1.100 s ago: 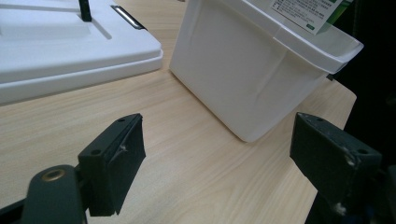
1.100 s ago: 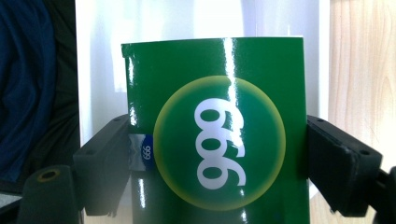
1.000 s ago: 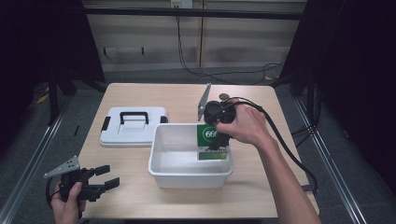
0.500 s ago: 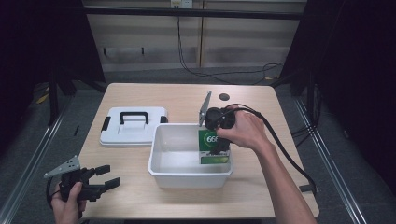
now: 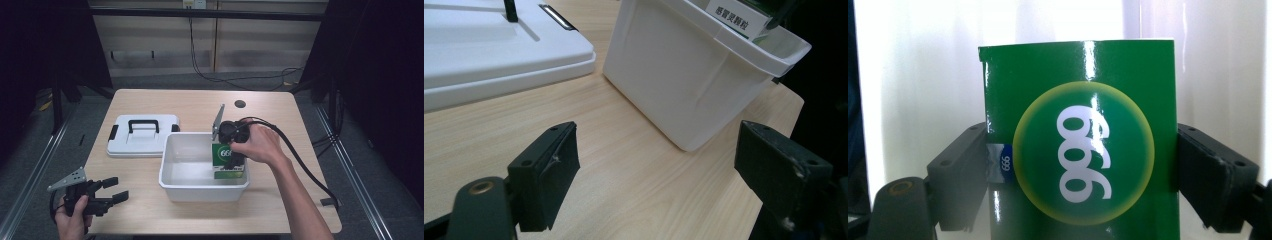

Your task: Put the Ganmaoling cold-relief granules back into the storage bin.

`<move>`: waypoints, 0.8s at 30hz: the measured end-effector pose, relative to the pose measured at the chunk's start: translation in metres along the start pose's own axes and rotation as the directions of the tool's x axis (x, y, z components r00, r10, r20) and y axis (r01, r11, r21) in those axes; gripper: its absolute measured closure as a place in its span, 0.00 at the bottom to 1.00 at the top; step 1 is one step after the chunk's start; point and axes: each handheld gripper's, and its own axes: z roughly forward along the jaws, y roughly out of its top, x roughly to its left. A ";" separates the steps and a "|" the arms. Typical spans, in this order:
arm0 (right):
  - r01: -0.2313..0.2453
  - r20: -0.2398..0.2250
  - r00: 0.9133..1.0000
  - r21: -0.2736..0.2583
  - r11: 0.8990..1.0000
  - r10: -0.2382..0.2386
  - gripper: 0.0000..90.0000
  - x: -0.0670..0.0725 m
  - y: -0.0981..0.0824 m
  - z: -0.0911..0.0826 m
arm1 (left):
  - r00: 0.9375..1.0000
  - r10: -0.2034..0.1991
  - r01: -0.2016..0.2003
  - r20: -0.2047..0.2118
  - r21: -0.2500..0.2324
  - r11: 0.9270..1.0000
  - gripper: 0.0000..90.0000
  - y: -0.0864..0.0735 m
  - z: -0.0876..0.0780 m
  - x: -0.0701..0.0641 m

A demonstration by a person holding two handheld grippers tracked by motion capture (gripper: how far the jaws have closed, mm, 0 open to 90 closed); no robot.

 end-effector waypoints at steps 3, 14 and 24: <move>0.006 -0.005 1.000 -0.001 1.000 -0.006 0.17 0.000 -0.001 0.006 | 1.000 -0.001 0.001 0.003 -0.001 1.000 0.20 0.000 0.000 0.000; -0.002 -0.005 1.000 0.027 1.000 0.002 0.17 -0.001 -0.002 0.027 | 1.000 0.003 -0.003 -0.002 -0.006 1.000 0.20 0.000 -0.001 0.000; -0.005 -0.007 1.000 0.049 0.999 0.005 0.17 -0.001 -0.002 0.039 | 1.000 0.002 -0.002 -0.004 -0.005 1.000 0.20 0.000 -0.001 0.000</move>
